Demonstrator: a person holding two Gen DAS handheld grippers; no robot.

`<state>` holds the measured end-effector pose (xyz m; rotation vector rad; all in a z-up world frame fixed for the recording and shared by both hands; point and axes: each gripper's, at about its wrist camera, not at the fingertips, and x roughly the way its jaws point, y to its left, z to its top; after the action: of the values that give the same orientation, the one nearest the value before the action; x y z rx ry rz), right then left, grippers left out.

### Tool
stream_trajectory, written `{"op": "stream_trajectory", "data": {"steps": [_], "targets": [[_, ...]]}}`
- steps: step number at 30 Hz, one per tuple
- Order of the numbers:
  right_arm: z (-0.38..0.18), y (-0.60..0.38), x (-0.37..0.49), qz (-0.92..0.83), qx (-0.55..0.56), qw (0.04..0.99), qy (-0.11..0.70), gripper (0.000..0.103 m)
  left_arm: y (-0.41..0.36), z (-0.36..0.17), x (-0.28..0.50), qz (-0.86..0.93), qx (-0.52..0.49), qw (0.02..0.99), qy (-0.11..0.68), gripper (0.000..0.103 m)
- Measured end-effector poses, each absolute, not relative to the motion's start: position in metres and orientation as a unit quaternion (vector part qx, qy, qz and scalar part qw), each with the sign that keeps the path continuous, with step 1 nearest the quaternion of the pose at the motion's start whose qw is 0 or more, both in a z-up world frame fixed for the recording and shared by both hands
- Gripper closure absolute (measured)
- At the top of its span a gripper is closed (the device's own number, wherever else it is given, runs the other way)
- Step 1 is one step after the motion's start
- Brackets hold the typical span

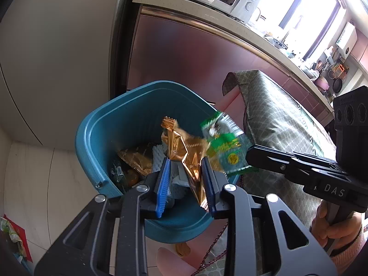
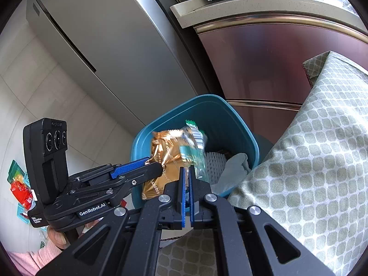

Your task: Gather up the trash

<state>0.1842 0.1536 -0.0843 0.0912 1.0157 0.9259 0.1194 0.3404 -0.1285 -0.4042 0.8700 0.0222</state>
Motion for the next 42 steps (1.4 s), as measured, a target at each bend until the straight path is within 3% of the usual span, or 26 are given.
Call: {"op": "stream_trajectory", "data": {"steps": [15, 17, 26, 32, 37, 42], "targets": [[-0.085, 0.147, 0.180, 0.428, 0.051, 0.774, 0.464, 0.097, 0.335, -0.127, 0.116, 0.007, -0.190, 0.891, 0.413, 0.077], [-0.083, 0.146, 0.177, 0.427, 0.048, 0.778, 0.459, 0.095, 0.333, -0.124, 0.114, 0.008, -0.185, 0.893, 0.409, 0.072], [-0.068, 0.122, 0.155, 0.425, 0.051, 0.797, 0.427, 0.071, 0.331, -0.104, 0.096, 0.013, -0.173, 0.910, 0.376, 0.046], [-0.057, 0.093, 0.134, 0.406, 0.047, 0.822, 0.396, 0.057, 0.319, -0.087, 0.080, 0.008, -0.150, 0.925, 0.348, 0.037], [-0.049, 0.065, 0.114, 0.380, 0.044, 0.848, 0.367, 0.039, 0.299, -0.065, 0.060, 0.009, -0.129, 0.944, 0.304, 0.008], [-0.042, 0.033, 0.089, 0.338, 0.041, 0.880, 0.332, 0.024, 0.275, -0.049, 0.044, 0.001, -0.113, 0.956, 0.269, 0.006]]}}
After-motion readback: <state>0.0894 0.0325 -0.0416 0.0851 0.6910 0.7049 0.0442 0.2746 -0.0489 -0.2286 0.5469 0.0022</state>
